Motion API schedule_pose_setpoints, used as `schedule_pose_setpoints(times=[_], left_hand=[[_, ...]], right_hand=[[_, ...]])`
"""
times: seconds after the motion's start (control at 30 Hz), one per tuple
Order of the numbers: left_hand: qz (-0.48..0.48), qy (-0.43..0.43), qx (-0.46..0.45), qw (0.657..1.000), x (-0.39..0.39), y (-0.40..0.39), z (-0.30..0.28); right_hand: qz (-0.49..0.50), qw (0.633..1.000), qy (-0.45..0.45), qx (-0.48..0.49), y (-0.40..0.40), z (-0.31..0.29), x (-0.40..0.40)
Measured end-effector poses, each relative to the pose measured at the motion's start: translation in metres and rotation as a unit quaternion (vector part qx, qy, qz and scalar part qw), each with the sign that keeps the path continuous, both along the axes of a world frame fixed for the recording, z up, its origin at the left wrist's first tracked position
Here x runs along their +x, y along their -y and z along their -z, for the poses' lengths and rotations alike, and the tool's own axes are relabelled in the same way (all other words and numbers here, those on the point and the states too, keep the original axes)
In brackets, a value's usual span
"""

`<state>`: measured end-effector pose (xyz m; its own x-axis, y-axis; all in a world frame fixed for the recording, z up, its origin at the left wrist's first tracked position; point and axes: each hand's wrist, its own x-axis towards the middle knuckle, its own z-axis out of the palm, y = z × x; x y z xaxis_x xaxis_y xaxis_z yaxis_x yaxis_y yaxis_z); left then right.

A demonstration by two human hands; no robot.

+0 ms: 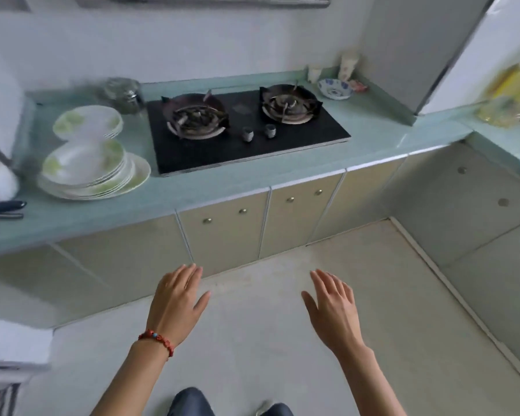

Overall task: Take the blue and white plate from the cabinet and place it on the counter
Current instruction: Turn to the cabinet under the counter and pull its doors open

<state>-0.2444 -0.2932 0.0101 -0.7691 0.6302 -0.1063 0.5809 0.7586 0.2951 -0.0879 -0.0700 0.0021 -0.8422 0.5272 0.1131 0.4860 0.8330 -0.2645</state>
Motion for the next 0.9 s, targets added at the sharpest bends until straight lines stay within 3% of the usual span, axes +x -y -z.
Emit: schedule_pose_setpoints(times=[0.47,0.9], left_hand=[[-0.212,0.017,-0.073,0.974,-0.069,0.271,0.02],[-0.245,0.037,-0.083,0.965,-0.15,0.323,0.046]], right_hand=[[-0.241,0.969,0.023,-0.045,0.238,0.018,-0.191],[-0.306,0.951,0.036,-0.039,0.301,0.048,-0.29]])
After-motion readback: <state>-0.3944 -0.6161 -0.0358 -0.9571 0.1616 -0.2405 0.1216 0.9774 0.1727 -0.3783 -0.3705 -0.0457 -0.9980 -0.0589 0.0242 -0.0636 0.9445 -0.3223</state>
